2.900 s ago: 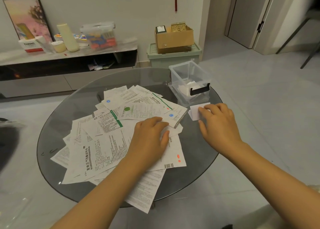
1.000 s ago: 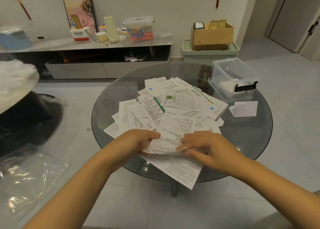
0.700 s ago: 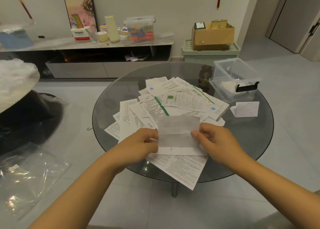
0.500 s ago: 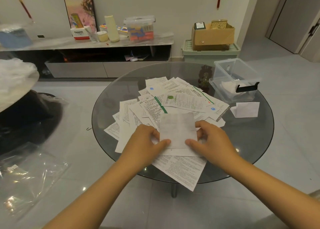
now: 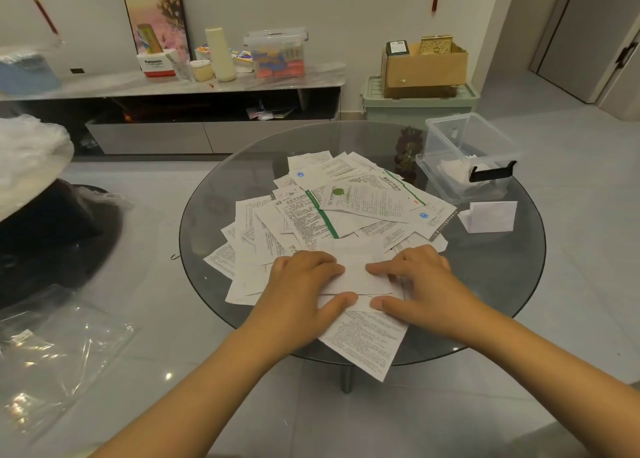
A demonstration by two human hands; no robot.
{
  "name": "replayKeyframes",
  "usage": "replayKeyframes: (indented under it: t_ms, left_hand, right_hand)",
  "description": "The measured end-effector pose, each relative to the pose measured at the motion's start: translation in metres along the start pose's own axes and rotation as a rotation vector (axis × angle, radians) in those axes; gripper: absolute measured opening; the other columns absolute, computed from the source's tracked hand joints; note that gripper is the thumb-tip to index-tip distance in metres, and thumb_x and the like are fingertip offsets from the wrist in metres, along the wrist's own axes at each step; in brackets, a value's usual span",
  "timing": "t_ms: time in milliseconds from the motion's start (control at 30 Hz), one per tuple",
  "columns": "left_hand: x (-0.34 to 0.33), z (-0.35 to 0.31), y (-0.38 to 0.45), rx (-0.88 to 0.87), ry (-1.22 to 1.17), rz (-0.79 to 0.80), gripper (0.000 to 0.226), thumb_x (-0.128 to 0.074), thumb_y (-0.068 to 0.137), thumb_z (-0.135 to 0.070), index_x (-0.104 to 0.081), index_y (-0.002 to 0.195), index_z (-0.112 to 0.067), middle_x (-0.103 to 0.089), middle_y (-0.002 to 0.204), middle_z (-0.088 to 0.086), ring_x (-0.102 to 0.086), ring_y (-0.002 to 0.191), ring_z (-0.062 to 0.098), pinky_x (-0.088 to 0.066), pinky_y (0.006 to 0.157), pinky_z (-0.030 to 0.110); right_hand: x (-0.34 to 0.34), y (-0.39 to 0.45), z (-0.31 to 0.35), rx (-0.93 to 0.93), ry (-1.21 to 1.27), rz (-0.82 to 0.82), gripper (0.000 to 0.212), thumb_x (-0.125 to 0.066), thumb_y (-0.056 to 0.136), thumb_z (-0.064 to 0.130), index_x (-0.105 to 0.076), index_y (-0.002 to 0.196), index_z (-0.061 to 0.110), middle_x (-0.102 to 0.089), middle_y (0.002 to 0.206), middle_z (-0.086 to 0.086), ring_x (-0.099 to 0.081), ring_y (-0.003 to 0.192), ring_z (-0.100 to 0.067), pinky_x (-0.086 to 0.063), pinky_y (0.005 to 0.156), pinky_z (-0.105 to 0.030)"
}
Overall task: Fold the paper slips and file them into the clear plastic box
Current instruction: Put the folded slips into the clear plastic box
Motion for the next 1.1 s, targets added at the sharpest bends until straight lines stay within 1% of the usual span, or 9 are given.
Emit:
replayKeyframes:
  t_ms: [200,400,467,600,700,800,900,967,1100]
  left_hand:
    - [0.006,-0.004,0.006,-0.028,0.029,-0.017,0.054,-0.042,0.081,-0.059,-0.063,0.118,-0.026,-0.058,0.119,-0.012,-0.047,0.114,0.010,-0.011,0.087,0.018]
    - [0.009,-0.007,0.008,-0.043,0.029,-0.006,0.068,-0.029,0.076,-0.070,-0.061,0.120,-0.029,-0.057,0.118,-0.013,-0.044,0.111,0.006,-0.010,0.090,0.019]
    - [0.007,-0.005,0.007,-0.049,0.036,0.012,0.068,-0.031,0.074,-0.071,-0.060,0.120,-0.031,-0.055,0.117,-0.014,-0.043,0.112,0.006,-0.011,0.091,0.020]
    - [0.012,-0.005,0.009,-0.001,-0.058,-0.050,0.014,-0.054,0.088,-0.044,-0.059,0.085,-0.031,-0.054,0.083,-0.019,-0.045,0.087,0.002,-0.023,0.091,0.027]
    - [0.011,-0.003,0.009,0.116,-0.149,-0.050,0.030,-0.057,0.088,-0.034,-0.040,0.064,-0.033,-0.043,0.064,-0.018,-0.043,0.079,0.014,-0.032,0.080,0.031]
    - [0.007,0.001,0.009,0.199,-0.245,-0.024,0.011,-0.062,0.086,-0.033,-0.051,0.087,-0.036,-0.049,0.076,-0.021,-0.051,0.089,0.020,-0.044,0.080,0.035]
    - [0.003,0.005,0.010,0.250,-0.244,0.010,0.037,-0.067,0.084,-0.033,-0.048,0.115,-0.032,-0.042,0.086,-0.023,-0.048,0.087,0.007,-0.043,0.088,0.032]
    - [0.006,0.006,0.011,0.261,-0.243,0.007,0.044,-0.069,0.082,-0.031,-0.047,0.121,-0.030,-0.041,0.090,-0.020,-0.046,0.082,0.002,-0.041,0.093,0.032]
    - [0.007,0.014,0.011,0.309,-0.250,0.046,0.046,-0.069,0.082,-0.026,-0.050,0.123,-0.031,-0.040,0.106,-0.011,-0.048,0.103,0.016,-0.041,0.098,0.037]
  right_hand:
    - [-0.002,-0.001,0.001,0.113,-0.058,-0.157,0.044,-0.052,0.083,0.037,-0.057,0.125,0.028,-0.040,0.092,0.013,-0.025,0.100,-0.006,-0.013,0.085,-0.017]
    - [0.006,-0.001,0.007,0.209,-0.125,-0.330,0.036,-0.045,0.082,0.039,-0.075,0.088,0.019,-0.050,0.073,0.009,-0.032,0.084,-0.007,-0.029,0.077,-0.030]
    - [0.008,-0.002,0.007,0.216,-0.138,-0.360,0.036,-0.044,0.082,0.040,-0.074,0.084,0.020,-0.055,0.078,0.004,-0.035,0.087,-0.011,-0.029,0.078,-0.030]
    - [0.014,-0.004,0.009,0.171,0.044,-0.350,0.030,-0.041,0.085,0.040,-0.065,0.082,0.022,-0.055,0.093,0.009,-0.040,0.095,-0.009,-0.024,0.087,-0.017]
    - [0.012,-0.003,0.006,0.095,0.195,-0.283,0.011,-0.047,0.093,0.030,-0.053,0.083,0.028,-0.058,0.083,0.009,-0.048,0.084,-0.009,-0.033,0.070,-0.020]
    - [0.006,-0.002,0.001,0.004,0.169,-0.212,0.010,-0.053,0.091,0.029,-0.051,0.100,0.031,-0.055,0.090,0.009,-0.049,0.087,-0.011,-0.039,0.072,-0.022]
    - [0.001,0.001,-0.001,-0.023,0.070,-0.171,0.036,-0.059,0.088,0.032,-0.048,0.123,0.034,-0.047,0.088,0.014,-0.042,0.090,-0.010,-0.037,0.084,-0.025]
    - [0.002,0.003,0.000,-0.015,0.011,-0.164,0.037,-0.059,0.088,0.031,-0.050,0.124,0.037,-0.046,0.084,0.014,-0.036,0.091,-0.009,-0.027,0.086,-0.023]
    - [0.006,0.004,-0.003,-0.048,-0.015,-0.112,0.027,-0.058,0.090,0.026,-0.060,0.114,0.039,-0.046,0.085,0.012,-0.031,0.095,-0.009,-0.020,0.086,-0.022]
Point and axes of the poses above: each hand's wrist, its own y-axis towards the middle knuckle, its own x-axis out of the back of the hand, z = x × y, the point moved 6 cm from there along y, towards the middle knuckle
